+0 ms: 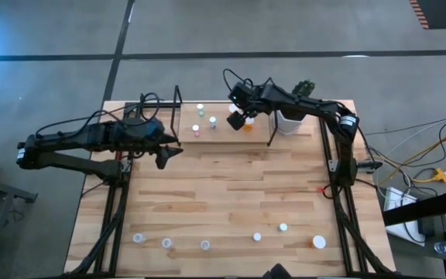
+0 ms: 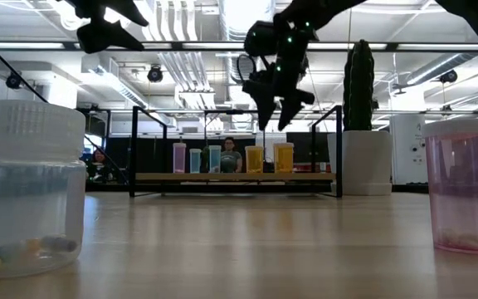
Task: Pick and place medicine bottles onto shelf by color
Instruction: Put the left transparent pill bottle on the shelf
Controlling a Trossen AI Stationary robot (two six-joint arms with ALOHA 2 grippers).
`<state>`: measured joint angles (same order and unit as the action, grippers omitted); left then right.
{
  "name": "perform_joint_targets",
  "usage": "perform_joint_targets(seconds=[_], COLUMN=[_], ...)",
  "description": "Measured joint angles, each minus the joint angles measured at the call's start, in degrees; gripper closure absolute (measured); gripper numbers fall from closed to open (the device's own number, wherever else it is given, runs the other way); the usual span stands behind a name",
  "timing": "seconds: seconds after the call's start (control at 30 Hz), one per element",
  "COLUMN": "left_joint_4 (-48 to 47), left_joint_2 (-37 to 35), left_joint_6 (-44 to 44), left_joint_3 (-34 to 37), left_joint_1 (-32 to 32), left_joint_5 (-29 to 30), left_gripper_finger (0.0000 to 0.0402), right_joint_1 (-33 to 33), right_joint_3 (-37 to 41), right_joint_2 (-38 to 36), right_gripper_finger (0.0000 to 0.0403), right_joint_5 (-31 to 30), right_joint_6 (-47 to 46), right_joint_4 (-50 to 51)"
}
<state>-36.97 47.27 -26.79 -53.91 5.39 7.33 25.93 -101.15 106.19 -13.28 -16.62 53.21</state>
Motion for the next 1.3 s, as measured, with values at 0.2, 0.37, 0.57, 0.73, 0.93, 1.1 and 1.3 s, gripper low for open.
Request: perform_joint_targets(seconds=[0.2,0.37,0.57,0.73,0.93,1.1,1.3], left_joint_4=[-0.07,-0.08,-0.07,-0.05,-0.12,2.01,8.59], left_joint_2=[-0.51,-0.88,-2.08,-3.82,-6.26,-8.24,-9.55], left_joint_6=[0.05,0.09,0.10,0.04,0.01,0.22,2.59], left_joint_3=[0.00,0.00,0.00,-1.27,-3.05,-3.74,-3.46], left_joint_1=[0.00,-0.02,0.00,-0.40,-0.66,-0.68,-0.63], left_joint_5=[0.00,0.00,-2.61,-6.19,-10.28,-10.73,-10.01], left_gripper_finger=[0.0166,0.0166,0.0166,0.0166,0.0166,0.0166,0.0166], right_joint_1=[-0.02,-0.71,-5.19,-9.81,-14.66,-17.81,-20.41], right_joint_3=[-6.06,-9.81,-12.21,-11.75,-11.51,-10.87,-7.43], right_joint_2=[0.00,-0.02,-0.11,-0.11,-0.17,-0.24,-0.31], right_gripper_finger=[0.0129,0.0142,0.0157,0.0165,0.0175,0.0179,0.0179], right_joint_5=[0.04,0.13,0.23,4.71,16.66,21.28,21.68], right_joint_6=[1.70,2.17,6.77,10.58,15.62,16.03,14.92], right_joint_4=[1.64,2.09,-1.22,-5.79,-8.15,-9.15,-14.46])
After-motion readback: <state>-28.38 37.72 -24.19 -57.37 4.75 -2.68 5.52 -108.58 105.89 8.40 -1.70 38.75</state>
